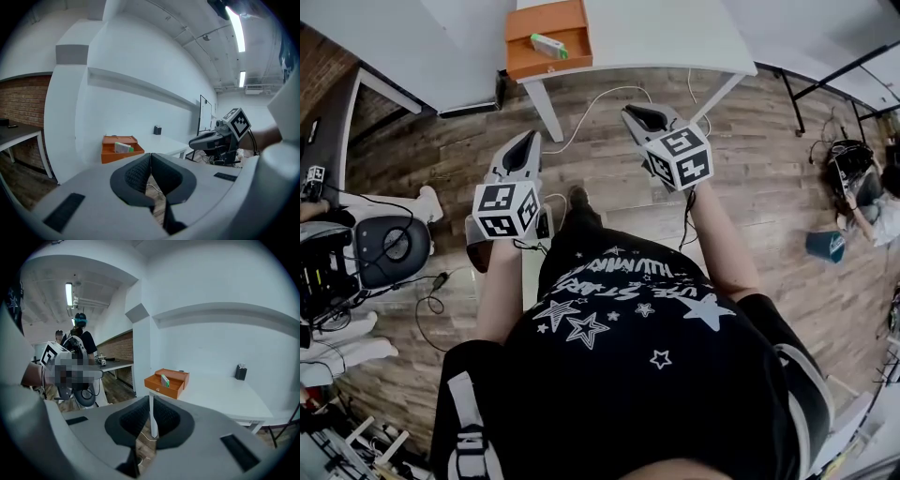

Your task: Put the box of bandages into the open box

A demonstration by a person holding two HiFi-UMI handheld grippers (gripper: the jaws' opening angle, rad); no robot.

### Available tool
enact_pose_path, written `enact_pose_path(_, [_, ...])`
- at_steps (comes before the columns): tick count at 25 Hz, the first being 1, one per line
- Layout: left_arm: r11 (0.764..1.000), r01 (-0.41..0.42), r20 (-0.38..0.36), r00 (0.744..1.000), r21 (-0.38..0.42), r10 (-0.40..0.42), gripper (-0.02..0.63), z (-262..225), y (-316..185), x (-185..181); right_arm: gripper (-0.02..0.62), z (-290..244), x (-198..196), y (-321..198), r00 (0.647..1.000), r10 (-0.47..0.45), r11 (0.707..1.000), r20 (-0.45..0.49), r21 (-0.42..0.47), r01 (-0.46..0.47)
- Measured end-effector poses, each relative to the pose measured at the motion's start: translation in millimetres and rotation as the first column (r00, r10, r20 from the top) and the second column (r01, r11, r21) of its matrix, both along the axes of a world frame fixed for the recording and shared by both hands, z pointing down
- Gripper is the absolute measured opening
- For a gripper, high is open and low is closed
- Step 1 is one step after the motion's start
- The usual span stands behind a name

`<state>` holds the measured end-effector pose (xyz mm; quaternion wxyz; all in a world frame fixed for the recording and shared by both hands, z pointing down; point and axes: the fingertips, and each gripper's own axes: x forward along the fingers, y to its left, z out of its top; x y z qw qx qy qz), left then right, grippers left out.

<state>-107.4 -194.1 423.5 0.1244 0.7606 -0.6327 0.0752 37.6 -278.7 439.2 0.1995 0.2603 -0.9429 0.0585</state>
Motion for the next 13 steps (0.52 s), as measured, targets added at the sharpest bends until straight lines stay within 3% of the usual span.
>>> enact_pose_path(13, [1.0,-0.011,0.004,1.0,-0.001,0.011,0.02,6.4,27.0,28.1,0.058,5.4,30.8,30.5,0.999,0.028,1.0,0.029,-0.007,-0.028])
